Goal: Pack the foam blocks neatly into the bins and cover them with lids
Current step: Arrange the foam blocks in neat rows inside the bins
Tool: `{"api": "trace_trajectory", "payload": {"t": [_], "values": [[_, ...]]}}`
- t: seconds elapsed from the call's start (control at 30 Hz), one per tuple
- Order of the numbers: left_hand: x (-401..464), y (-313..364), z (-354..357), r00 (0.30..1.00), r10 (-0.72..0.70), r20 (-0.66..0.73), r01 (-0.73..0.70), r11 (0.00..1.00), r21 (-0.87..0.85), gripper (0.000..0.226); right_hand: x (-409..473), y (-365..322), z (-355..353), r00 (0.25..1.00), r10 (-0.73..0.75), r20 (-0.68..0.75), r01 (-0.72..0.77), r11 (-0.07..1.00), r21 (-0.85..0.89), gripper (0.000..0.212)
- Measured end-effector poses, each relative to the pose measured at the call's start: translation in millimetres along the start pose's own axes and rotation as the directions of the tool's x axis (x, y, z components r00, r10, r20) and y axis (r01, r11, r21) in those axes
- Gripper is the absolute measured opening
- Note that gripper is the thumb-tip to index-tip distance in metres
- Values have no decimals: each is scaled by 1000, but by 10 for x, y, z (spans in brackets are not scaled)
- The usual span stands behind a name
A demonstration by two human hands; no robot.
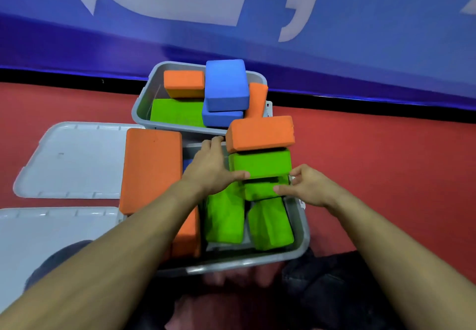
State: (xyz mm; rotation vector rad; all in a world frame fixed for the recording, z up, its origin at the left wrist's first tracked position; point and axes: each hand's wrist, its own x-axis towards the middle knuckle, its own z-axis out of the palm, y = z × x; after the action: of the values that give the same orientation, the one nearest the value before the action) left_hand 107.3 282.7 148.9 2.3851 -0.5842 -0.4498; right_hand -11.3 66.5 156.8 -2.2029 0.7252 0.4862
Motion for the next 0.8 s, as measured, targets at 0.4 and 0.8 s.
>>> {"api": "trace_trajectory", "payload": {"t": [0.4, 0.8], "values": [[332, 261, 232, 842, -260, 474, 539, 357, -763, 95, 467, -297, -40, 992, 121, 23, -104, 718, 688, 79], [448, 280, 114, 849, -335, 409, 481, 170, -860, 111, 537, -619, 47, 995, 56, -79, 10, 752, 659, 71]]}}
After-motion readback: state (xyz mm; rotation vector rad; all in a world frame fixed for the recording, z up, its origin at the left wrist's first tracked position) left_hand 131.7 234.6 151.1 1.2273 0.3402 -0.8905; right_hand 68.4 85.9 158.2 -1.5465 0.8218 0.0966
